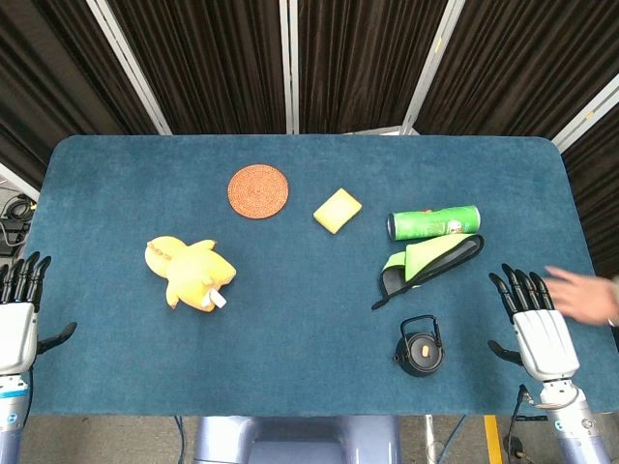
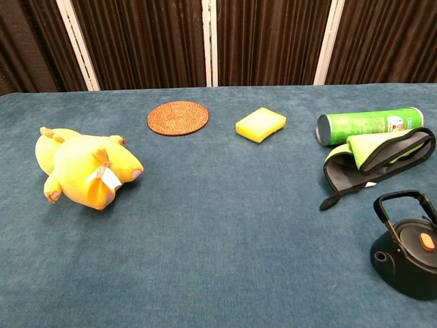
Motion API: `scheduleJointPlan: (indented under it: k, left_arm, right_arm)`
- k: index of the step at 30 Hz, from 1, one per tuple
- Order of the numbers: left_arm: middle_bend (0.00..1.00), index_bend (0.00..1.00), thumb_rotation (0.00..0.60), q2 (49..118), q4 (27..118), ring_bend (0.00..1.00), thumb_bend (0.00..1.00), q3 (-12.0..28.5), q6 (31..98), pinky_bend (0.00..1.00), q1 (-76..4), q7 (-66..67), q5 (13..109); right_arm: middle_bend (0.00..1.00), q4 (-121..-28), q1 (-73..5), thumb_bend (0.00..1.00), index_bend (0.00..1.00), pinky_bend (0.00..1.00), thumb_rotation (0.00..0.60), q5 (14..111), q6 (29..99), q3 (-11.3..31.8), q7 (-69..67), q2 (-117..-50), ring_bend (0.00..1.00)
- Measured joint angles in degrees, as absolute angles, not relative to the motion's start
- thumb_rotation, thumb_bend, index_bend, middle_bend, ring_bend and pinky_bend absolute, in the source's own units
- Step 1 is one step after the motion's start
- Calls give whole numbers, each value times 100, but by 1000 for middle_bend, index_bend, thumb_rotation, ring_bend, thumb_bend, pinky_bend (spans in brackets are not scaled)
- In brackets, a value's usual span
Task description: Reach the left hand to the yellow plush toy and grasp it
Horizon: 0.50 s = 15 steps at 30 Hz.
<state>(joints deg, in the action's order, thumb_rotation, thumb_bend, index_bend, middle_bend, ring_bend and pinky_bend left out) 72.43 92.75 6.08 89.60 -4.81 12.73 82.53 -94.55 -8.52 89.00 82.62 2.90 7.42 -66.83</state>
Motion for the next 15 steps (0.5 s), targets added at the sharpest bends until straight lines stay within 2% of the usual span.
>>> scheduleJointPlan:
  k: [15]
  left_arm:
    - [0,0,600,7268,9220,0,136,578,8911,0,-520,1276,8327]
  right_arm:
    - [0,-9467,-831,151,0,0,600,8896,8326,317,689,-6653,0]
